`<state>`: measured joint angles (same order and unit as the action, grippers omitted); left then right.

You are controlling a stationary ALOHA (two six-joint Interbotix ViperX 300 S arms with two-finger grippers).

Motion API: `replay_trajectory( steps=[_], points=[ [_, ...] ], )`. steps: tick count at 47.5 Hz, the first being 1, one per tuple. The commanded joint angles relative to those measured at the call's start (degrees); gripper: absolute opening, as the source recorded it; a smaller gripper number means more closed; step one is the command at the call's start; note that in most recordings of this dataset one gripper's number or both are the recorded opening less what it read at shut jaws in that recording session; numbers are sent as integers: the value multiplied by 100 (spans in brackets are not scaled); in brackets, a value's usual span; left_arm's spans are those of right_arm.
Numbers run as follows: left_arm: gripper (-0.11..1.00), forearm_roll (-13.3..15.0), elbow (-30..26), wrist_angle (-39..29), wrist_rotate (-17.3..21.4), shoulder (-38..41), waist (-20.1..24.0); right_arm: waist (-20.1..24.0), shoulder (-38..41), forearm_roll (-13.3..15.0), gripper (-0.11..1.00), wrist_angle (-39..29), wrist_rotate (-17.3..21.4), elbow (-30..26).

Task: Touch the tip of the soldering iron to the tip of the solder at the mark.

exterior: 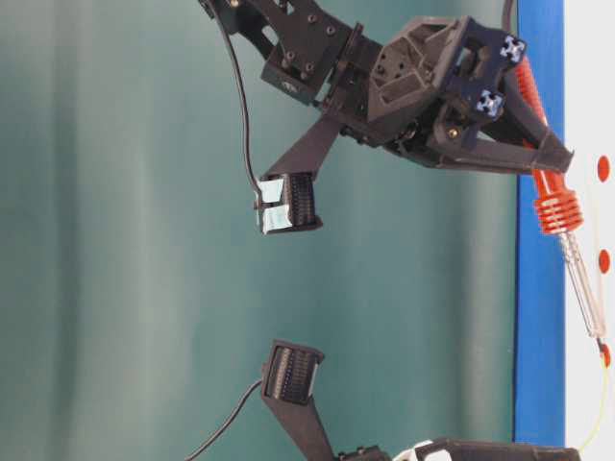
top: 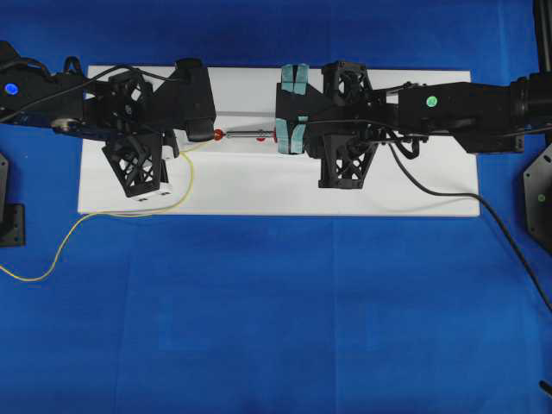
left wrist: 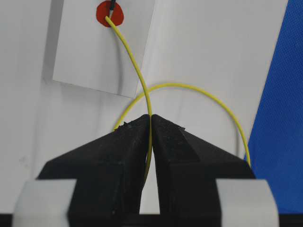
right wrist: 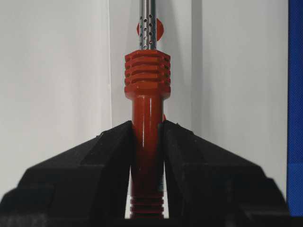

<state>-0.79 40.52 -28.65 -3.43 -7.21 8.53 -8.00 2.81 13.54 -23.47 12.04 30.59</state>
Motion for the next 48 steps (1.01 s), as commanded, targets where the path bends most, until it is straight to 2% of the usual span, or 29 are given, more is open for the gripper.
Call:
replay_trajectory(
  steps=[1,11,30,42,48],
  points=[
    [3,0,-70,18,0,-123,-18,-18,-70,18,8,26,0,-114],
    [3,0,44,18,-26,-457,0,-18,-79,18,8,35,0,-114],
    [3,0,686,62,-123,-1854,-141,-18,-79,18,8,35,0,-114],
    [3,0,782,123,-246,-1942,-141,-18,-132,18,8,44,0,-114],
    [3,0,782,123,-237,-1942,-141,-18,-413,18,8,26,9,-35]
  ],
)
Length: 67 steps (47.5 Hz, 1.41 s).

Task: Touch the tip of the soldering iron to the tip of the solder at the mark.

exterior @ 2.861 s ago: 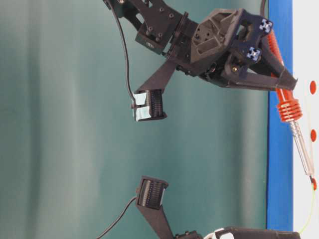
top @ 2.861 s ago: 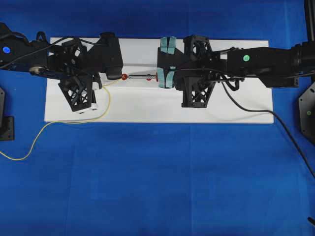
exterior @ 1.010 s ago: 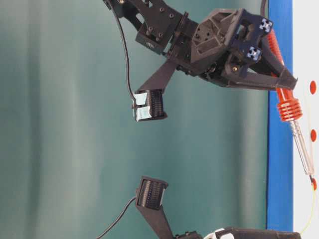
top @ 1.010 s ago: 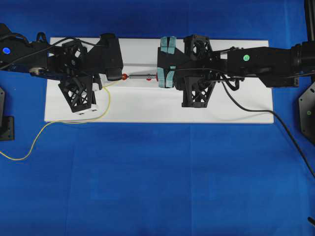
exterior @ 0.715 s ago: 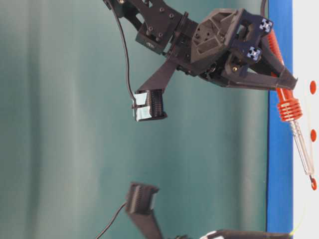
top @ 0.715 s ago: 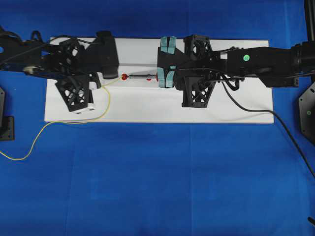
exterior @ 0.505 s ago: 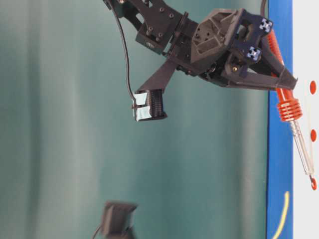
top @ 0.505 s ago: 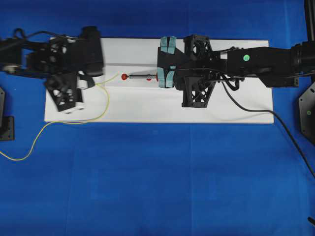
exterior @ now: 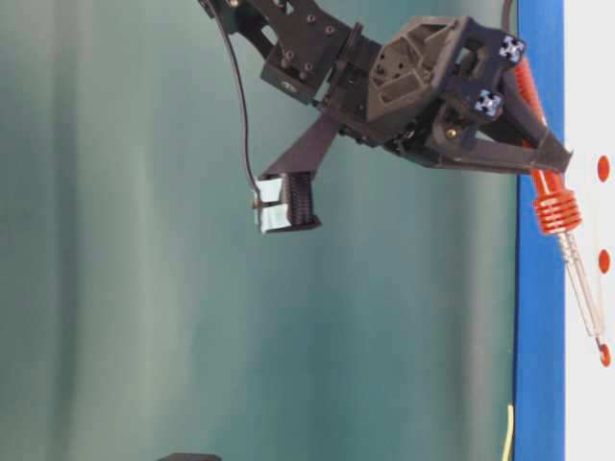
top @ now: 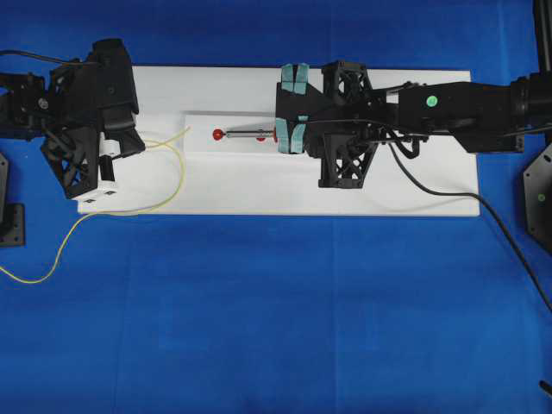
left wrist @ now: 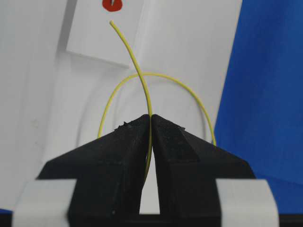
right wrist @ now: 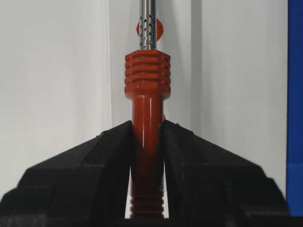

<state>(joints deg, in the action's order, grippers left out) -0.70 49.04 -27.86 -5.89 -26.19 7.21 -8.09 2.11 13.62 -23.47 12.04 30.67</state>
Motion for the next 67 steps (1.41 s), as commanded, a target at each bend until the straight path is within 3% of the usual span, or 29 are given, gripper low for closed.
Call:
replay_trajectory(
  steps=[1,17,31,55,67],
  points=[
    [3,-9,-62,44,9,-62,-9,-9,-404,18,8,18,9,-18],
    [3,-9,-35,18,0,-97,-9,-18,-1591,26,8,105,53,826],
    [3,-9,-123,53,-9,35,-26,-18,-1767,18,8,229,70,1020],
    [3,0,-1512,62,62,1608,-97,-132,-2408,26,8,246,70,1582],
    [3,-9,-1907,-62,62,2180,-105,-132,-2566,26,8,255,70,1731]
  ],
)
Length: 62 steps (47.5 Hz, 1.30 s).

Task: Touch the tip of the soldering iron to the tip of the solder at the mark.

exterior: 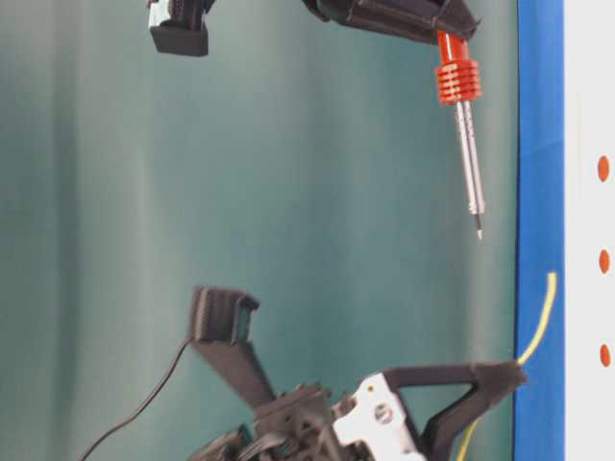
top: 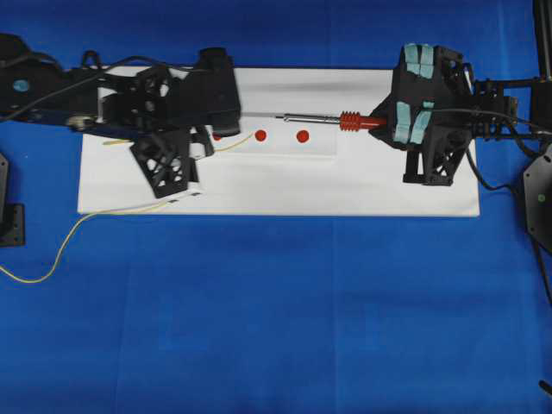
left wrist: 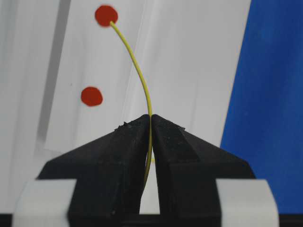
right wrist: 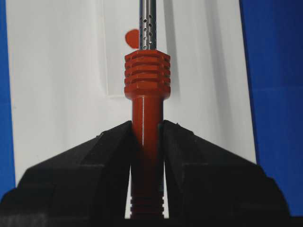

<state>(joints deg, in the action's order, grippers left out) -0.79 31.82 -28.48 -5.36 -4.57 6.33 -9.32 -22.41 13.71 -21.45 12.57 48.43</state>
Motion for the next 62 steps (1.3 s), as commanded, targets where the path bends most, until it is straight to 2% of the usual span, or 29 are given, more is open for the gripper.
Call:
replay_trajectory(
  steps=[1,62],
  points=[
    [3,9,-185,-9,9,53,-18,-18,-114,9,8,44,18,-44],
    [3,-18,-316,44,53,580,114,-9,176,-18,8,255,53,0]
  ],
)
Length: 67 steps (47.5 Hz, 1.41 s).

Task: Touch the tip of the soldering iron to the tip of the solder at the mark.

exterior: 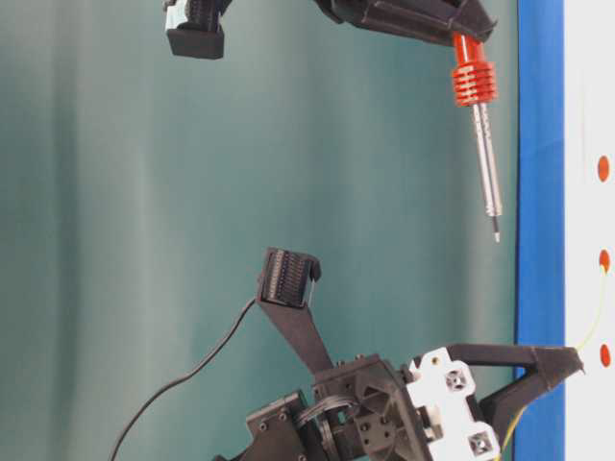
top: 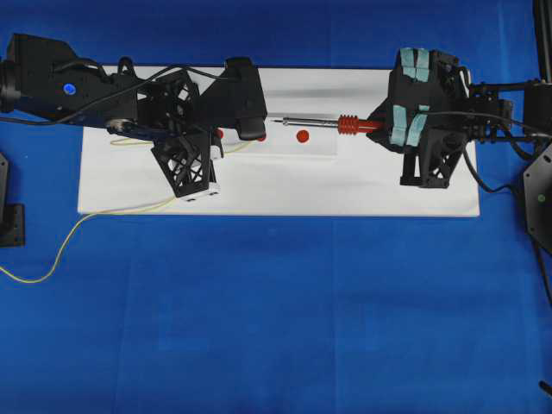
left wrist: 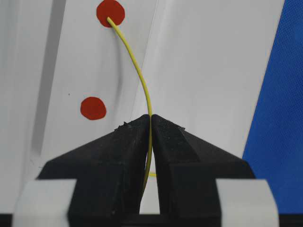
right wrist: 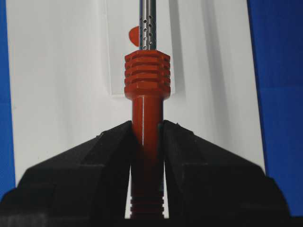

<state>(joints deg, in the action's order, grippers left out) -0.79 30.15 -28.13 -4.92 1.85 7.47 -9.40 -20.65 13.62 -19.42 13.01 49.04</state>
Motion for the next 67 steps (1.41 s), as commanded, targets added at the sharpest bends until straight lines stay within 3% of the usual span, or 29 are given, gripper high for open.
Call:
replay_trajectory(
  steps=[1,39,67],
  points=[
    [3,-18,-149,9,9,-62,9,0,9,-9,8,62,9,-62],
    [3,-9,-149,-53,0,-62,0,0,1125,9,8,62,0,-606],
    [3,-18,-141,-62,9,-62,0,-9,1274,26,8,176,0,-615]
  ],
)
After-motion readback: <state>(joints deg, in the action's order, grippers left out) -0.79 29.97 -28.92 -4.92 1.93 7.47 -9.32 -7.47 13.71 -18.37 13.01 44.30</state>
